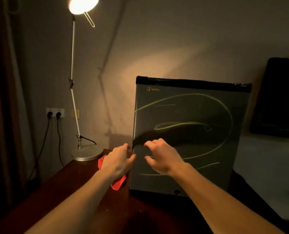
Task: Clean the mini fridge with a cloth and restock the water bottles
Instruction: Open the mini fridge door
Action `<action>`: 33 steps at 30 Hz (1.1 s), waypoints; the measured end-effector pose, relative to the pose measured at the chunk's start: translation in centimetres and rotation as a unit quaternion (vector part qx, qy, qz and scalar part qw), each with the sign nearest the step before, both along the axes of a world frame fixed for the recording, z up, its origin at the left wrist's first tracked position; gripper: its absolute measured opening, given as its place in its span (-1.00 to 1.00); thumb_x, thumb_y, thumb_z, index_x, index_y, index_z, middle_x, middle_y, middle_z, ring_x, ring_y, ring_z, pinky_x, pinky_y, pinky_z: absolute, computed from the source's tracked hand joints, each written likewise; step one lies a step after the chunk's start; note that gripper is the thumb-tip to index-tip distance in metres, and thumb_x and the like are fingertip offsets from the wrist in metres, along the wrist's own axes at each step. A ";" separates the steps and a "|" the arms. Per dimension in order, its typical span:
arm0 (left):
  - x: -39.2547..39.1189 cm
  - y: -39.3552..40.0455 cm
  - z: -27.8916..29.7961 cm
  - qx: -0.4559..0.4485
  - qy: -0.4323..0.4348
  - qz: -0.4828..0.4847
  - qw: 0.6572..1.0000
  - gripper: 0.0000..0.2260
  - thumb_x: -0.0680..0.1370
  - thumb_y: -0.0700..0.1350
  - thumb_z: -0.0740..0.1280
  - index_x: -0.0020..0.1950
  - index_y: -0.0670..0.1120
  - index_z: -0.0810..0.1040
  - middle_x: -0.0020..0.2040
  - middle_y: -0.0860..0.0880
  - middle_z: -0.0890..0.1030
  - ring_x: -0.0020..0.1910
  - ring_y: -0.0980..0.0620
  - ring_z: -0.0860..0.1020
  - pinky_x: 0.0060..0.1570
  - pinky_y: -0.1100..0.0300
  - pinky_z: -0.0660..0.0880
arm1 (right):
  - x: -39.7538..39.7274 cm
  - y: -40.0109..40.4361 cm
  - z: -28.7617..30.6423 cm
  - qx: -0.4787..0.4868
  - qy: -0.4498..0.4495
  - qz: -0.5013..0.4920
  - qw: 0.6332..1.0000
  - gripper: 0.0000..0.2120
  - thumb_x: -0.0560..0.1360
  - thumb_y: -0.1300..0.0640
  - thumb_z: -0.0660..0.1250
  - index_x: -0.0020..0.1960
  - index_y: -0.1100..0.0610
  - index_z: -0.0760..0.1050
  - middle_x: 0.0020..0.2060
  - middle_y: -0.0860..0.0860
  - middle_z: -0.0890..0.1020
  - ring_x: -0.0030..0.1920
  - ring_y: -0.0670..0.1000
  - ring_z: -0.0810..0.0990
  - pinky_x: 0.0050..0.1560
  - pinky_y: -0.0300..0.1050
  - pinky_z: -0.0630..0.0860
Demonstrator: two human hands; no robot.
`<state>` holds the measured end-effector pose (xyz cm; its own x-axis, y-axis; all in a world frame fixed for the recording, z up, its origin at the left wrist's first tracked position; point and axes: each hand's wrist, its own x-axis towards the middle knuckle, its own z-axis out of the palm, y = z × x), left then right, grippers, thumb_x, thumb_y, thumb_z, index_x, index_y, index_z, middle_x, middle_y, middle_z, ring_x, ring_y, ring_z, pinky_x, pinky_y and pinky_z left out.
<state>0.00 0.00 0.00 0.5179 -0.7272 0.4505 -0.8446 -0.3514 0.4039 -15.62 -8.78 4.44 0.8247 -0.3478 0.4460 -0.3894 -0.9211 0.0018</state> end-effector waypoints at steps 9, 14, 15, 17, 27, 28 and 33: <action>3.5 -0.5 -0.8 0.058 -0.041 -0.012 0.997 -0.83 0.50 0.10 0.22 0.00 0.05 0.40 0.08 -0.02 0.60 0.04 -0.11 0.58 -0.05 0.01 0.51 | 7.5 -0.5 -0.1 -0.232 0.169 0.085 0.954 -0.68 0.51 0.08 0.28 0.24 0.13 0.51 0.19 0.07 0.58 0.27 0.10 0.47 0.36 0.01 0.32; 4.7 -0.5 -1.2 0.058 -0.045 -0.009 0.997 -0.85 0.50 0.12 0.22 -0.03 0.07 0.38 0.06 -0.03 0.62 0.02 -0.13 0.59 -0.06 0.00 0.52 | 9.8 0.1 0.1 -0.282 0.223 0.015 0.933 -0.68 0.57 0.00 0.20 0.26 0.09 0.49 0.20 0.06 0.59 0.31 0.09 0.43 0.46 0.01 0.09; 4.9 -0.5 -1.3 0.054 -0.043 -0.009 0.998 -0.84 0.50 0.12 0.22 -0.03 0.08 0.39 0.05 -0.02 0.62 0.02 -0.12 0.59 -0.07 0.01 0.52 | 10.0 0.3 0.3 -0.289 0.241 -0.002 0.927 -0.67 0.57 -0.01 0.20 0.27 0.08 0.48 0.21 0.05 0.58 0.33 0.08 0.42 0.48 0.02 0.05; 5.2 -0.6 -1.5 0.055 -0.040 -0.004 0.998 -0.80 0.48 0.13 0.21 0.00 0.07 0.42 0.04 -0.01 0.63 0.03 -0.11 0.59 -0.07 0.00 0.53 | 10.3 0.6 0.6 -0.318 0.283 -0.035 0.904 -0.66 0.58 -0.05 0.19 0.29 0.04 0.48 0.25 0.01 0.56 0.36 0.07 0.37 0.47 0.02 0.05; 4.4 3.0 -0.9 0.078 -0.069 0.018 0.994 -0.75 0.48 0.10 0.21 0.09 0.03 0.46 0.07 -0.04 0.63 0.06 -0.13 0.59 -0.12 0.05 0.46 | 11.7 1.0 0.3 -0.393 0.397 -0.101 0.823 -0.58 0.67 -0.05 -0.04 0.50 -0.06 0.23 0.50 -0.03 0.23 0.49 0.01 0.11 0.44 0.04 0.01; 4.0 3.4 -0.8 0.082 -0.073 0.024 0.994 -0.74 0.49 0.09 0.23 0.12 0.02 0.47 0.09 -0.06 0.62 0.07 -0.14 0.58 -0.11 0.05 0.45 | 11.6 0.7 0.4 -0.404 0.406 -0.109 0.812 -0.57 0.67 -0.07 -0.05 0.51 -0.05 0.21 0.51 -0.03 0.21 0.50 0.01 0.10 0.45 0.03 -0.02; 3.0 4.0 -0.2 0.080 -0.076 0.036 0.993 -0.75 0.50 0.08 0.23 0.11 0.00 0.47 0.08 -0.07 0.63 0.07 -0.15 0.59 -0.10 0.05 0.45 | 10.9 0.9 0.0 -0.410 0.424 -0.130 0.797 -0.49 0.65 -0.14 -0.05 0.54 0.02 0.14 0.54 0.02 0.17 0.54 0.08 0.06 0.49 0.11 -0.19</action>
<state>3.03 3.96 -0.24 0.5069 -0.7593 0.4081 -0.8614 -0.4633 0.2081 -4.69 -7.92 4.47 0.8983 -0.4340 -0.0689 -0.1050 -0.3642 0.9254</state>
